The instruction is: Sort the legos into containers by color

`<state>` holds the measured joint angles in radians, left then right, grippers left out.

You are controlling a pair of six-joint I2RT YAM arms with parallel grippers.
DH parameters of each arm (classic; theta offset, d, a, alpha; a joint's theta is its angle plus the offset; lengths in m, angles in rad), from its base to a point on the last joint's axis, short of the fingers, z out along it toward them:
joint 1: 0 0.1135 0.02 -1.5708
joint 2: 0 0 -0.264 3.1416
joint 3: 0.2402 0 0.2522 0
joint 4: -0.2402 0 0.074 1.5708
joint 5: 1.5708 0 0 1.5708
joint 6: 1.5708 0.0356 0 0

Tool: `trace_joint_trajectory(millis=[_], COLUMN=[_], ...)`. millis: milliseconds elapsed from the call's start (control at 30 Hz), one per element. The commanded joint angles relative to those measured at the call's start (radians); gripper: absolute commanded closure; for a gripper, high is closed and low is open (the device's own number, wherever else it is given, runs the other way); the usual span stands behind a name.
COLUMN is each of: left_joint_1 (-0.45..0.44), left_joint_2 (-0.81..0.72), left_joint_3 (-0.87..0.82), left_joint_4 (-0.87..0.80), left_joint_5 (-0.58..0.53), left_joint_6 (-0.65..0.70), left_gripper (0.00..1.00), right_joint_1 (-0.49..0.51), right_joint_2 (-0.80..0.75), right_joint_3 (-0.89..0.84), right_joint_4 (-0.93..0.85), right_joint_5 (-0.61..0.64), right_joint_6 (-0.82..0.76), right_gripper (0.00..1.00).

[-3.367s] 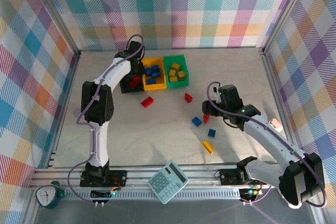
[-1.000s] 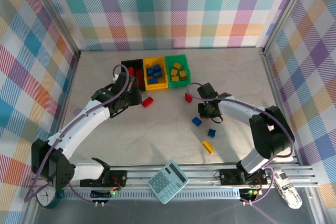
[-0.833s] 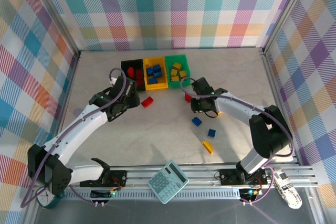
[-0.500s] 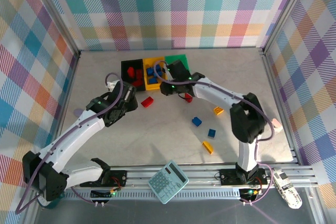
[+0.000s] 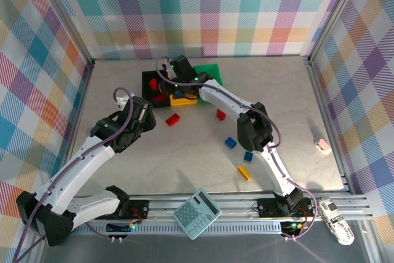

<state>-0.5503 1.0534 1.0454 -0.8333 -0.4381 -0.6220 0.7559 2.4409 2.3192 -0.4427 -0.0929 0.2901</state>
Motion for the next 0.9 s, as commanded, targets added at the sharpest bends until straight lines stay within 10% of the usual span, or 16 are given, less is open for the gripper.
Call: trace_joint_trajectory(millis=[0,533,867], left_joint_1=[-0.007,-0.007,-0.007], left_joint_2=[-0.017,-0.026,0.026], left_joint_3=[0.027,-0.006,-0.014], left_joint_4=[-0.029,0.002,0.011], left_joint_5=[-0.010,0.041,0.068], left_joint_6=[-0.017,-0.038,-0.027], left_gripper=[0.34,0.34,0.32], right_joint_1=[0.018,0.019,0.001], right_joint_2=[0.105,0.242,-0.007], right_joint_3=[0.166,0.346,0.115], right_joint_4=[-0.066,-0.009,-0.038], right_joint_5=[0.002,0.015,0.061], right_joint_6=[0.034,0.059,-0.030], right_gripper=[0.77,0.47,0.47])
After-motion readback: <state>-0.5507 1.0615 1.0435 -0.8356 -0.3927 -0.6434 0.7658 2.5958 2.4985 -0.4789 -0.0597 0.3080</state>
